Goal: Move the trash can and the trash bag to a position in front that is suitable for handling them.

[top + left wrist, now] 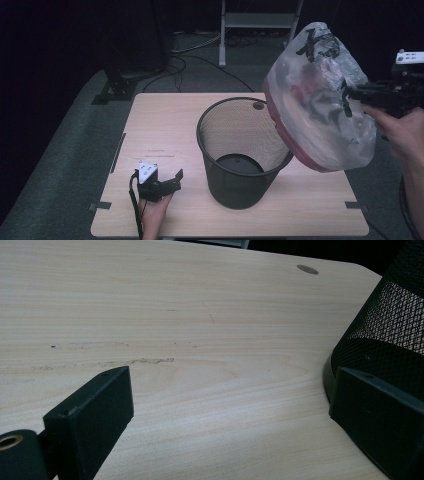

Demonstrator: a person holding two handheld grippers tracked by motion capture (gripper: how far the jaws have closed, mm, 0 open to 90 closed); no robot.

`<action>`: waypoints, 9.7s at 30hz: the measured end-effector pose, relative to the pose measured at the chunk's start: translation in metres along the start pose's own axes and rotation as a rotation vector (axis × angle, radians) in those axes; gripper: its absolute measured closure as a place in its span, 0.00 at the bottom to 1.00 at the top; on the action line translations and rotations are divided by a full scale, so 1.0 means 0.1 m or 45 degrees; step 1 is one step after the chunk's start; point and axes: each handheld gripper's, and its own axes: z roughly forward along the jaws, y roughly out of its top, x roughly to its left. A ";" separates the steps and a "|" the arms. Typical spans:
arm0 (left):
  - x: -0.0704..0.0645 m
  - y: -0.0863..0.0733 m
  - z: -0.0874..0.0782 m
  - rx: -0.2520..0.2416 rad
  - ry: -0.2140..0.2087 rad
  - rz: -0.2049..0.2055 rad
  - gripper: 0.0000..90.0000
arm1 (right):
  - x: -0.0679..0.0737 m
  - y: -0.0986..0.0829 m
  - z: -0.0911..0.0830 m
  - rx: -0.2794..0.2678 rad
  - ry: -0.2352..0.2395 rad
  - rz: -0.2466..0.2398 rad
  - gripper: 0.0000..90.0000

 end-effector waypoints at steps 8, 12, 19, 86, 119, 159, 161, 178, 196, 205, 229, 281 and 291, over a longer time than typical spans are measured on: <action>0.00 0.00 0.00 0.001 -0.001 -0.002 0.03 | 0.20 0.09 0.20 0.046 0.097 -0.040 0.99; 0.00 0.00 0.00 -0.002 -0.001 -0.003 0.03 | 0.28 0.13 0.30 0.059 0.160 -0.044 0.99; 0.00 0.00 0.00 -0.004 -0.002 -0.003 0.03 | 0.50 0.20 0.56 0.125 0.233 -0.092 0.99; 0.05 0.02 -0.03 -0.016 -0.002 -0.029 0.03 | 0.92 0.16 1.41 0.403 0.320 -0.280 0.99; 0.08 0.02 -0.04 -0.024 -0.004 -0.048 0.03 | 1.00 0.08 1.57 0.585 0.375 -0.436 0.93; 0.09 0.02 -0.04 -0.030 -0.007 -0.063 0.03 | 0.97 -0.09 1.71 0.707 0.304 -0.459 0.98; 0.09 0.02 -0.05 -0.033 -0.006 -0.063 0.03 | 0.95 -0.09 1.70 0.694 0.327 -0.440 0.86; 0.09 0.03 -0.05 -0.034 -0.006 -0.065 0.03 | 1.01 0.02 1.73 0.673 0.365 -0.432 0.51; 0.10 0.03 -0.06 -0.039 -0.007 -0.073 0.03 | 1.21 0.10 1.96 0.668 0.422 -0.483 0.86; 0.11 0.03 -0.07 -0.043 -0.009 -0.076 0.03 | 1.32 0.00 2.21 0.751 0.462 -0.508 0.97; 0.12 0.03 -0.07 -0.044 -0.010 -0.083 0.03 | 1.35 -0.08 2.27 0.848 0.510 -0.549 0.93; 0.13 0.03 -0.08 -0.048 -0.008 -0.096 0.03 | 1.28 -0.04 2.23 0.834 0.518 -0.513 0.80; 0.13 0.03 -0.08 -0.051 -0.007 -0.092 0.03 | 1.18 0.03 2.13 0.748 0.446 -0.478 0.72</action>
